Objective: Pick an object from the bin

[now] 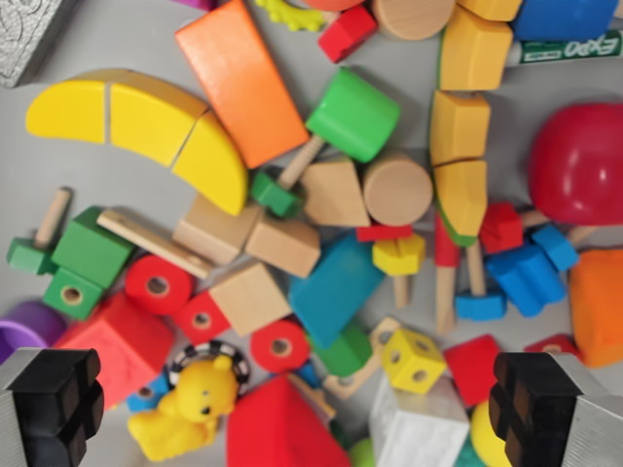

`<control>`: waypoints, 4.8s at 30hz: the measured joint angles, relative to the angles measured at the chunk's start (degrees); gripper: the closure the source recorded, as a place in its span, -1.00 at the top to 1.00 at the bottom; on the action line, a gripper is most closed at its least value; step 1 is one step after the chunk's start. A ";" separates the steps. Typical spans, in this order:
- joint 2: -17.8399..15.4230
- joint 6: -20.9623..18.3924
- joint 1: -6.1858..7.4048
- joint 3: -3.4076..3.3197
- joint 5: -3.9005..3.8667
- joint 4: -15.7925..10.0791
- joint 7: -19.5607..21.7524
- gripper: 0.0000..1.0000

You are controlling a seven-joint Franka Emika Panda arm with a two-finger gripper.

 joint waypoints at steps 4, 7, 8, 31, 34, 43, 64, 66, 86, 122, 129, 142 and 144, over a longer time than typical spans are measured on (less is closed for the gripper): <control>-0.12 1.42 0.39 0.40 0.00 -1.39 -0.95 1.00; -0.15 2.64 0.77 0.73 0.00 -2.56 -1.79 1.00; -0.16 3.11 0.91 0.83 0.00 -2.95 -2.08 1.00; 0.79 13.50 4.19 3.84 0.00 -11.26 -8.56 1.00; 1.26 15.08 4.69 4.30 0.00 -12.18 -9.44 1.00; 2.80 19.34 6.25 5.49 -0.19 -14.50 -11.72 1.00; 10.31 30.46 9.99 7.03 -3.14 -17.39 -14.68 1.00; 11.53 31.41 10.07 6.75 -3.50 -17.28 -14.50 1.00; 20.24 38.68 12.64 3.67 -5.41 -15.28 -13.04 1.00; 20.62 39.19 13.06 3.28 -5.40 -15.00 -13.04 -1.00; 20.33 38.96 13.01 3.31 -5.40 -15.09 -13.09 -1.00; 16.01 35.73 12.30 4.26 -4.57 -16.12 -13.63 -1.00; 15.13 35.09 12.16 4.45 -4.40 -16.34 -13.77 -1.00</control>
